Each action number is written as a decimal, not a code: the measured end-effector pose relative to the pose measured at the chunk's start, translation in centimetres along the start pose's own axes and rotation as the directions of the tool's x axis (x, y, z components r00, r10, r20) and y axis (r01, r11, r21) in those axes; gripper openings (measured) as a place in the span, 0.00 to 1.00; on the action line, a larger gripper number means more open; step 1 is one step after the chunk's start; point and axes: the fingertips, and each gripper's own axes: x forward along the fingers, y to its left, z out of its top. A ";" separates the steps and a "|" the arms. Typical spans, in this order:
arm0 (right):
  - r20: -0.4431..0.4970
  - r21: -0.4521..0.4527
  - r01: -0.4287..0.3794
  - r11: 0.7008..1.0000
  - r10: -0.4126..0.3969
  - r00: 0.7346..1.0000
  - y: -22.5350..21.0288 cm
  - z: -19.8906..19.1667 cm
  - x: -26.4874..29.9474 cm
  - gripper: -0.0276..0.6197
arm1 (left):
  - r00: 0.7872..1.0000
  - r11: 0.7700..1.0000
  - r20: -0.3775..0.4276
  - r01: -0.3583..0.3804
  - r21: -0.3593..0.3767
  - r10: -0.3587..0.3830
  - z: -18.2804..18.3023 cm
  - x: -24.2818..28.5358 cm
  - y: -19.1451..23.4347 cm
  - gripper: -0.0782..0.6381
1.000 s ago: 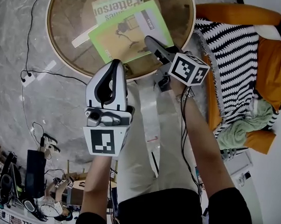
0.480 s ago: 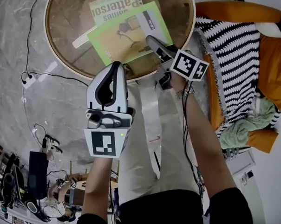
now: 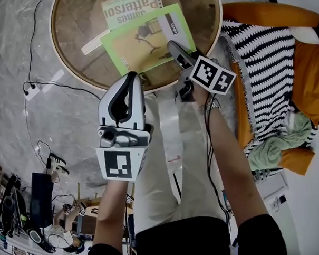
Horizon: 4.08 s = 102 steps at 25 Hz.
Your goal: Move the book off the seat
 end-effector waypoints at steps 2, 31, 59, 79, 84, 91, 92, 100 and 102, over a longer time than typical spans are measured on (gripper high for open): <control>0.000 -0.050 0.019 0.999 -0.019 1.000 0.0 0.2 -0.1 0.64 | 1.000 1.000 -0.001 0.000 -0.002 0.000 -0.1 0.0 -0.1 0.12; 0.100 -0.272 -0.034 0.962 0.063 0.993 6.5 4.5 -6.9 0.63 | 0.998 1.000 0.061 -0.001 0.018 0.000 4.1 -2.2 -1.6 0.12; 0.242 -0.447 -0.207 0.870 0.340 0.909 20.6 7.7 -25.7 0.06 | 0.988 0.999 0.156 -0.018 0.035 0.012 13.5 -8.7 -7.5 0.12; 0.219 -0.597 -0.340 0.726 0.556 0.802 30.5 10.2 -41.8 0.06 | 0.972 0.993 0.227 -0.081 0.089 0.059 23.8 -15.4 -14.3 0.12; 0.221 -0.642 -0.349 0.682 0.601 0.768 32.4 10.9 -45.4 0.06 | 0.956 0.992 0.288 -0.086 0.091 0.056 26.8 -17.1 -16.4 0.12; 0.197 -0.709 -0.359 0.607 0.660 0.725 34.6 11.0 -49.9 0.06 | 0.949 0.988 0.309 -0.108 0.114 0.068 29.1 -19.7 -19.3 0.12; 0.192 -0.714 -0.366 0.597 0.669 0.718 34.8 10.9 -50.5 0.06 | 0.947 0.987 0.312 -0.112 0.119 0.070 29.2 -20.1 -19.7 0.12; 0.152 -0.763 -0.383 0.521 0.721 0.676 35.7 10.8 -54.4 0.06 | 0.916 0.975 0.379 -0.186 0.120 0.128 32.3 -22.6 -21.9 0.12; 0.140 -0.778 -0.381 0.500 0.729 0.670 35.9 10.7 -54.9 0.06 | 0.907 0.974 0.397 -0.197 0.116 0.136 33.0 -23.0 -22.4 0.12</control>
